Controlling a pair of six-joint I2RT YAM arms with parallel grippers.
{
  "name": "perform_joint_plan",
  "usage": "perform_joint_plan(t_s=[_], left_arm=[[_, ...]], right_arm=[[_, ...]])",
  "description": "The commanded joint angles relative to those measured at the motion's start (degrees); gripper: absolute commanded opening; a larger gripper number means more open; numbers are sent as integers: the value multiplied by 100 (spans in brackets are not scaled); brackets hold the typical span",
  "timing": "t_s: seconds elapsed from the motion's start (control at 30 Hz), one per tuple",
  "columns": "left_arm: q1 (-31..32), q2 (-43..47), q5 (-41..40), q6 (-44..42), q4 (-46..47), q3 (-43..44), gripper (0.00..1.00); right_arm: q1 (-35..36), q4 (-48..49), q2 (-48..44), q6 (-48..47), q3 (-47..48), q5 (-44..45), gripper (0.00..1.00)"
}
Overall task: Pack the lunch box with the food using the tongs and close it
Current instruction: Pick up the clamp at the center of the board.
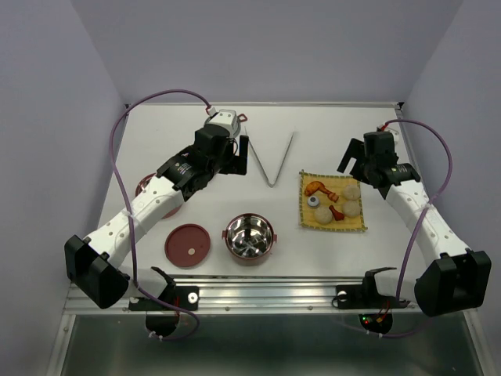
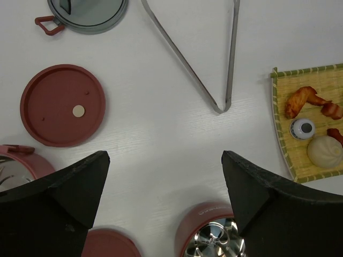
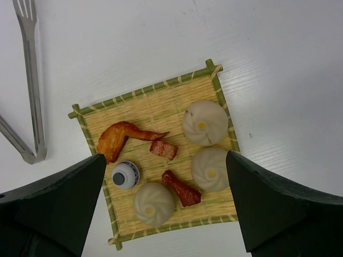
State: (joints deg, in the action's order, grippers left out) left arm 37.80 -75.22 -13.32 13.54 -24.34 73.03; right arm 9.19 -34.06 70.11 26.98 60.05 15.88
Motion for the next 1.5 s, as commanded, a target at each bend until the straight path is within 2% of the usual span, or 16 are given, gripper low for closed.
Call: perform_joint_plan(t_s=[0.0,0.33,0.4,0.5,0.6,0.83,0.93,1.13,1.3,1.47], left_arm=[[-1,139,-39,-71,219,211,99],[-299,289,-153,421,395,-158,99],[-474,254,-223,456,273,-132,99],[-895,210,-259,754,88,-193,99],[-1230,297,-109,1054,43,-403,99],[-1319,526,-460,1037,-132,-439,99],[-1328,465,-610,1308,-335,-378,99],[-1328,552,-540,1318,-256,-501,99],[-1337,684,-654,1116,-423,-571,99],[-1346,746,-400,1142,-212,-791,99]], right_arm=[[48,277,-76,-70,95,117,100],[188,488,108,-369,305,-384,100],[424,471,310,-457,576,-218,100],[1205,392,837,-606,998,325,100],[1444,374,1408,-659,1271,381,100],[2139,902,2480,-624,1832,161,100],[2482,1023,2938,-554,2063,406,100],[2482,999,3754,87,2511,-138,100],[2534,998,4107,-70,2686,-278,100],[2649,998,4450,-404,2950,-244,100]])
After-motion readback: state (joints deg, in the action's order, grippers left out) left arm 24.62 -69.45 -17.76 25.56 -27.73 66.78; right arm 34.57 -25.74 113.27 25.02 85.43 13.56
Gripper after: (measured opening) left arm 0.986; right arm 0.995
